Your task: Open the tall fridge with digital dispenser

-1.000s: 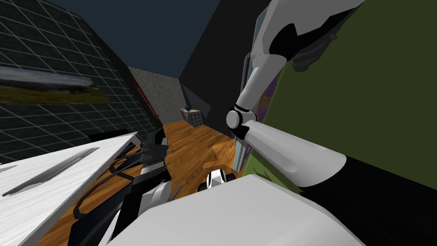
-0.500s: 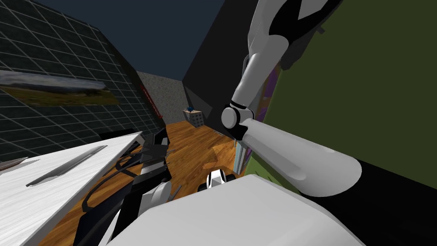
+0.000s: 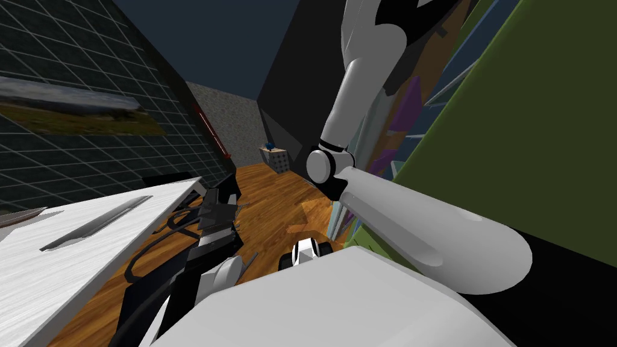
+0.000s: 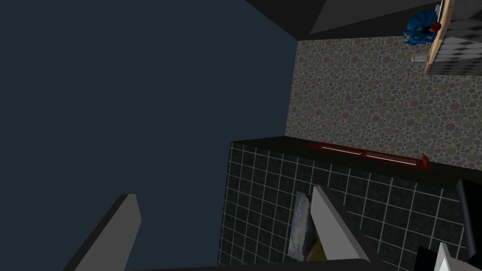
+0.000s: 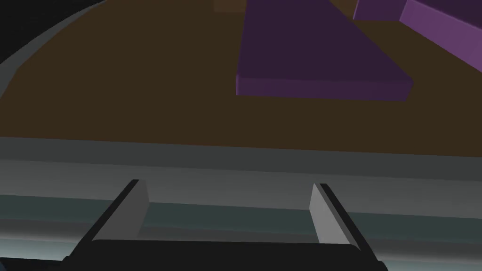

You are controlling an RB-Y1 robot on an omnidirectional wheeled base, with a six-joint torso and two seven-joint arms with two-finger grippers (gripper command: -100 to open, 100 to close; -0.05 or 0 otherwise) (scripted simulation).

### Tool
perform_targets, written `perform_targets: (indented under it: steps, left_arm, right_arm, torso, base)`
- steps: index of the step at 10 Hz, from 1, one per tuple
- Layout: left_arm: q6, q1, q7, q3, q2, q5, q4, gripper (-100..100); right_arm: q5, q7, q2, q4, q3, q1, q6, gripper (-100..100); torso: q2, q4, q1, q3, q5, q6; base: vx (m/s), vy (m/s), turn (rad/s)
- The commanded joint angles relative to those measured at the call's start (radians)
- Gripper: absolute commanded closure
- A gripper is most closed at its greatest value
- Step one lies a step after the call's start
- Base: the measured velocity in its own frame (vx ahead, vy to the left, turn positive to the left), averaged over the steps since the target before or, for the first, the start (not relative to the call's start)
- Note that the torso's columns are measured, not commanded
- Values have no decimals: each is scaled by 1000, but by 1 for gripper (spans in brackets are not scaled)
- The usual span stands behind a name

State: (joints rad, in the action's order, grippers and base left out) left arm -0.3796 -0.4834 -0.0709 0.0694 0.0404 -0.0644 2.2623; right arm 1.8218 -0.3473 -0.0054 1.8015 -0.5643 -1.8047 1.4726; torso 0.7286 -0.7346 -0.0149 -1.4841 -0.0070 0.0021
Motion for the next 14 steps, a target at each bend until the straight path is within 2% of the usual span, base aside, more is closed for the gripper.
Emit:
perform_targets:
  steps: [1,3,4,9,14]
  left_arm:
    - [0,0,0,0,0,0,0,0]
    - [0,0,0,0,0,0,0,0]
    - [0,0,0,0,0,0,0,0]
    - [0,0,0,0,0,0,0,0]
    - [0,0,0,0,0,0,0,0]
  right_arm:
    - [1,-1,1,-3,2,-4,1,100]
    - [-39,16,-22,-22,8,1,-16,100]
    - [-39,16,-22,-22,8,1,-16,100]
    - [-141,56,-85,-67,21,12,-61,100]
    - [-203,80,-123,-95,28,19,-88,100]
  torso:
    - [8,-2,-1,6,-1,1]
    - [8,-4,11,8,5,-1]
    - [3,-2,18,4,8,-2]
    - [9,-3,15,8,7,-2]
    - [7,-3,16,7,7,-2]
  base:
    - [11,20,18]
    - [177,74,-6]
    - [204,71,-8]
    - [283,123,-4]
    - [237,96,-6]
